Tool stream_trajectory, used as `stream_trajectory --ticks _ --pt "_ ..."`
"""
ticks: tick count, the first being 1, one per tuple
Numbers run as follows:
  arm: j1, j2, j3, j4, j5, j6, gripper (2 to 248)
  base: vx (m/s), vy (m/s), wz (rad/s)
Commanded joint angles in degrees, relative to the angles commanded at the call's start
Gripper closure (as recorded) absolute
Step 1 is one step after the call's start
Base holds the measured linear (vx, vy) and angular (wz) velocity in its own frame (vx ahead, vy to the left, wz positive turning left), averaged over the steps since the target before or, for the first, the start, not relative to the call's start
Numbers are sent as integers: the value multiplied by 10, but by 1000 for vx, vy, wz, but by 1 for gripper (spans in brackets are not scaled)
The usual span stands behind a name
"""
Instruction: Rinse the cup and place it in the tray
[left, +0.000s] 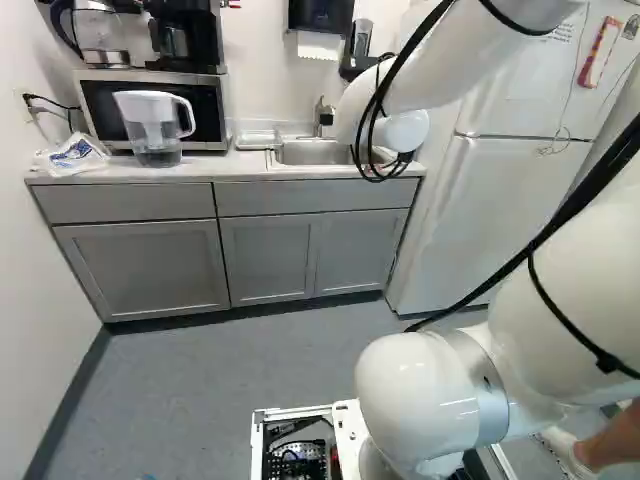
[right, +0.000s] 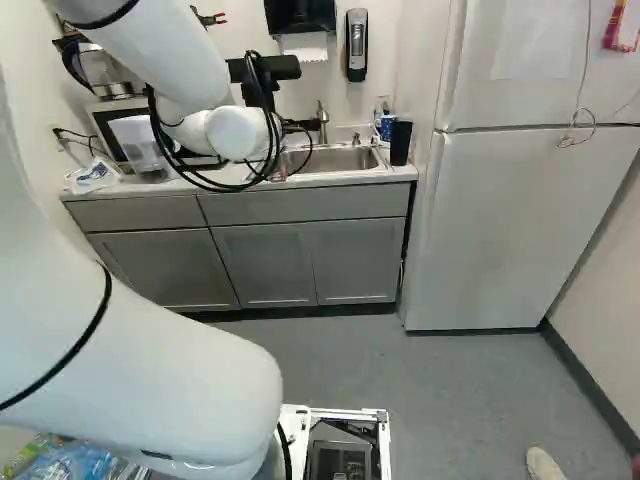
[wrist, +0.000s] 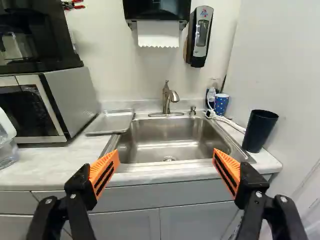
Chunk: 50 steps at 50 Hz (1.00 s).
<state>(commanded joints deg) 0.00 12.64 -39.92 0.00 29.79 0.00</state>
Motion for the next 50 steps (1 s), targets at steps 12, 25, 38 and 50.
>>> stream_trajectory --ticks 12,25,38,50 --pt "0 -4 -18 0 -14 0 3 0 0 0" --pt "0 -9 -38 0 -29 0 3 0 0 0" --pt "0 -14 -58 0 -44 0 3 0 0 0" --pt "0 -19 -77 0 -58 0 3 0 0 0"
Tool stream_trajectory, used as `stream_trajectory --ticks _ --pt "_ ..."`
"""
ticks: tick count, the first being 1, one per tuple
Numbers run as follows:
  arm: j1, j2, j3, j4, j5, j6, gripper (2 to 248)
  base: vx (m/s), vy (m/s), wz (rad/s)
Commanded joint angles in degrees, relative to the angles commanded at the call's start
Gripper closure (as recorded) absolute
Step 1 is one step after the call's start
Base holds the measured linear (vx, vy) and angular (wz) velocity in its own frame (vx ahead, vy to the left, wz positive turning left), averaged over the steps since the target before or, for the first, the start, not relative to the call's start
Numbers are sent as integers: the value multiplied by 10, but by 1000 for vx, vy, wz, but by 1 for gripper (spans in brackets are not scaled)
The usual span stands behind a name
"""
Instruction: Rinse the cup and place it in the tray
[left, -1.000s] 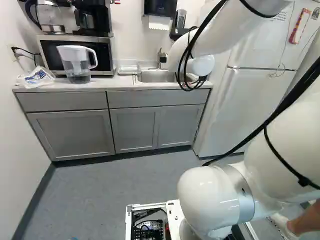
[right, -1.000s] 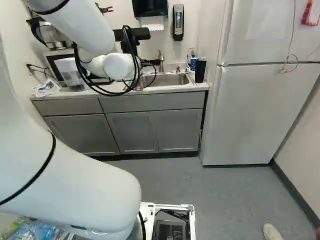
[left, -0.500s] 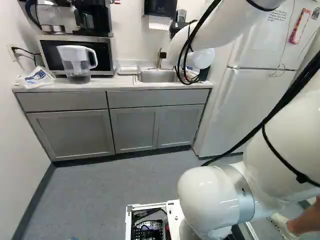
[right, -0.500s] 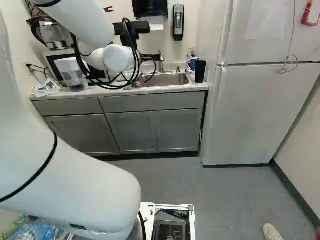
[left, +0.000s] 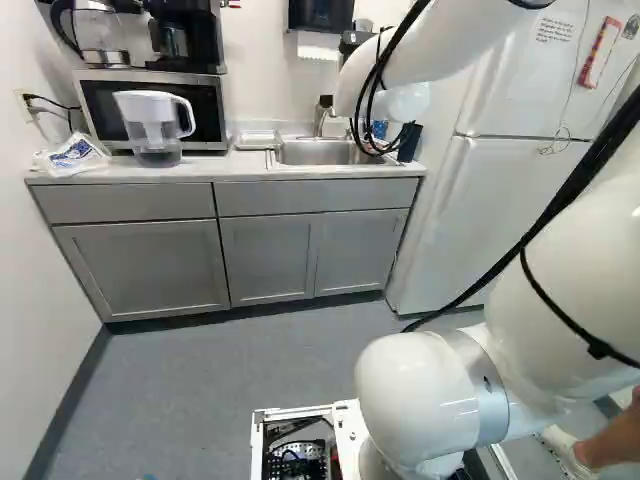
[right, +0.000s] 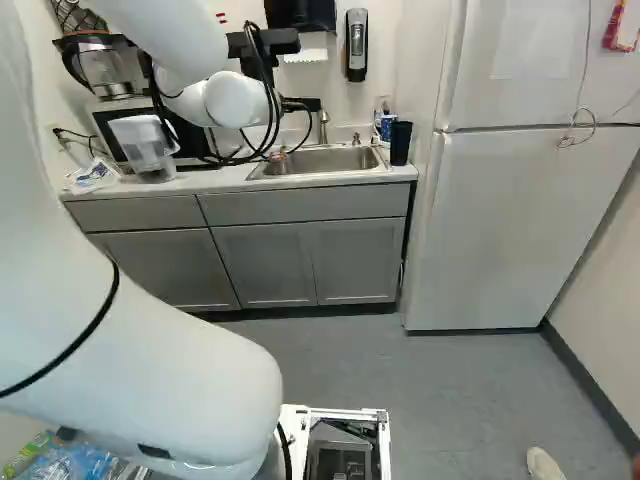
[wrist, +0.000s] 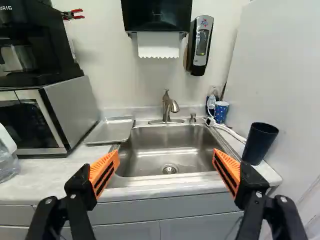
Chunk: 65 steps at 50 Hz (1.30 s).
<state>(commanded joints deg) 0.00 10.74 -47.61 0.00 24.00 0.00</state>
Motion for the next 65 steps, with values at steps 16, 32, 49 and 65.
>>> stream_trajectory --ticks 16,32,49,65 --pt "0 -7 -26 0 -19 0 3 0 0 0" --pt "0 -15 -52 0 -41 0 3 0 0 0" --pt "0 -23 -79 0 -68 0 3 0 0 0" --pt "0 -24 -96 0 -76 0 3 0 0 0"
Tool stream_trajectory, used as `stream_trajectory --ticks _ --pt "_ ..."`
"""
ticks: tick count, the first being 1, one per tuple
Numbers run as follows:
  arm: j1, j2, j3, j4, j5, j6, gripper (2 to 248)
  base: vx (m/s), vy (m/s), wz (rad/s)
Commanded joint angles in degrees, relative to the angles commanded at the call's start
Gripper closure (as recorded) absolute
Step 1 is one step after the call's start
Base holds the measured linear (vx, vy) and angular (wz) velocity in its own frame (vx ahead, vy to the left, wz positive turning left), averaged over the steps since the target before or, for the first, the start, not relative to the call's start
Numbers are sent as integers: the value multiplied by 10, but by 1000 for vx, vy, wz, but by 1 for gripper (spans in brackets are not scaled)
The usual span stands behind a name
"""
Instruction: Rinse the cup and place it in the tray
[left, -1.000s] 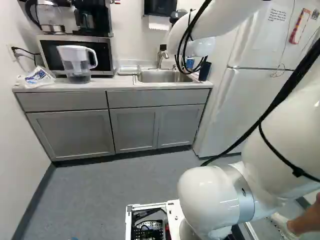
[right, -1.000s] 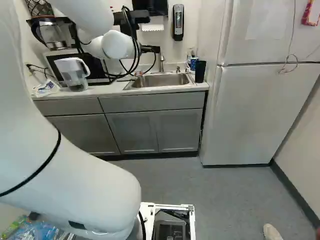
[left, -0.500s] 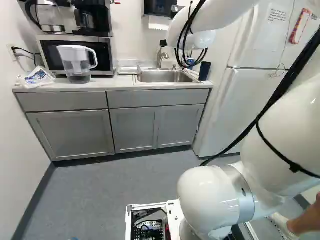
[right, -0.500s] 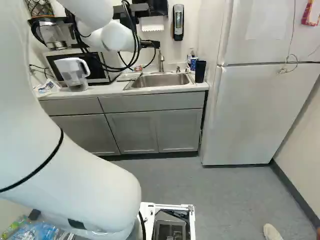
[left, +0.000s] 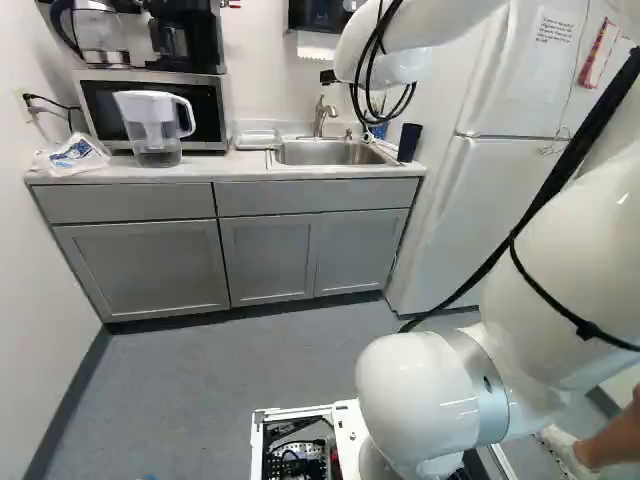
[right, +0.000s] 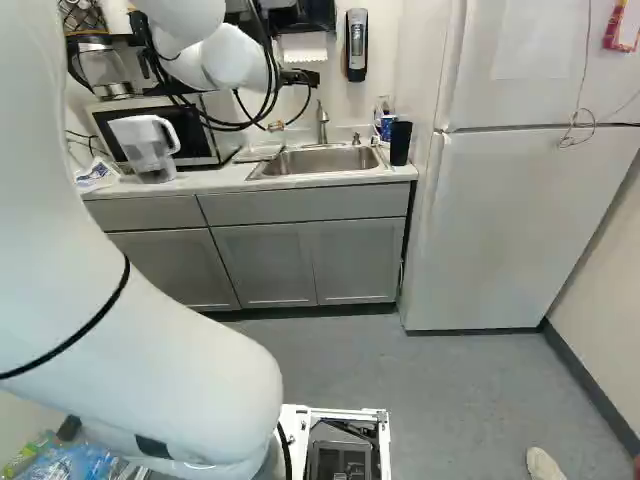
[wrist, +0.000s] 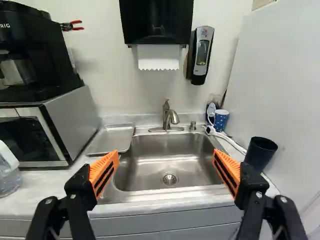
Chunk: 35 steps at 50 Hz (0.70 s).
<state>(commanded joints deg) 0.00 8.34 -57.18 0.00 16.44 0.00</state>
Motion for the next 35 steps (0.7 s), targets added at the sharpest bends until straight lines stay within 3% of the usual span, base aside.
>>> stream_trajectory --ticks 35 --pt "0 0 0 0 0 0 3 2 0 0"
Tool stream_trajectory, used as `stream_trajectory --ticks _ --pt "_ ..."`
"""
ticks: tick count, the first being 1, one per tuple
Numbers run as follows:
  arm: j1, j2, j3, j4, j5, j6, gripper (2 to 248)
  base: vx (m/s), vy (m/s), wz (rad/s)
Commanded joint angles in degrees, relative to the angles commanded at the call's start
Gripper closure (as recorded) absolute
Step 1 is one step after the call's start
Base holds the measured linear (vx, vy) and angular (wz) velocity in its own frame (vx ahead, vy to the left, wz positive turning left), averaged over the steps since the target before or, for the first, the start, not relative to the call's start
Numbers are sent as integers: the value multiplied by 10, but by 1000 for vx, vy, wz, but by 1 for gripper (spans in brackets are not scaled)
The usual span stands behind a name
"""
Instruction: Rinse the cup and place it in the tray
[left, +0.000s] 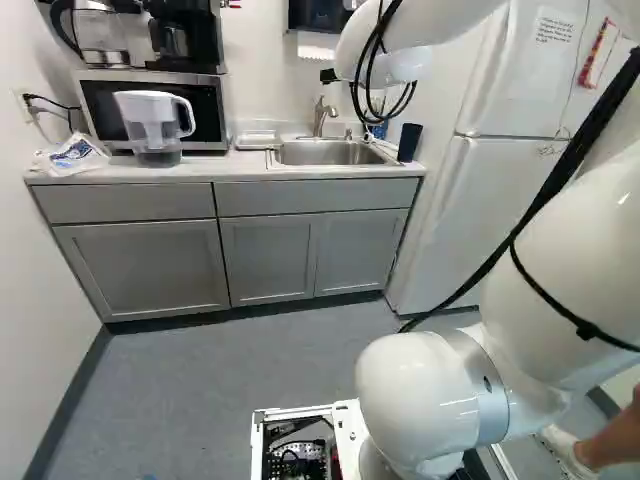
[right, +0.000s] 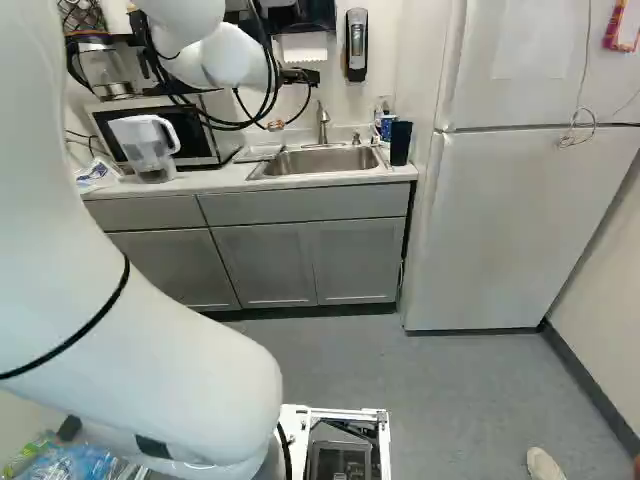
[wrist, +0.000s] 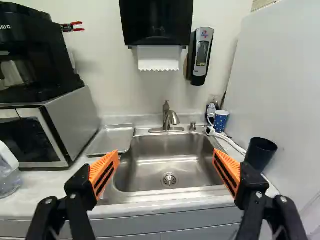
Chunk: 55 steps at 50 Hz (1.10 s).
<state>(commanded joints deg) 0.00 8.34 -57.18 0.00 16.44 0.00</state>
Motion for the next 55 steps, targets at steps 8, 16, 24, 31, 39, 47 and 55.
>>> stream_trajectory --ticks 8,16,24,31,39,47,55 --pt "0 0 0 0 0 0 3 34 0 -7" --pt "0 0 0 0 0 0 3 59 -2 -7" --pt "0 0 0 0 0 0 3 96 -2 -16" --pt "0 0 0 0 0 0 3 130 -3 -23" --pt "0 0 0 0 0 0 3 137 -1 -23" --pt "0 0 0 0 0 0 3 138 -2 -23" --pt "0 0 0 0 0 0 3 139 1 -20"
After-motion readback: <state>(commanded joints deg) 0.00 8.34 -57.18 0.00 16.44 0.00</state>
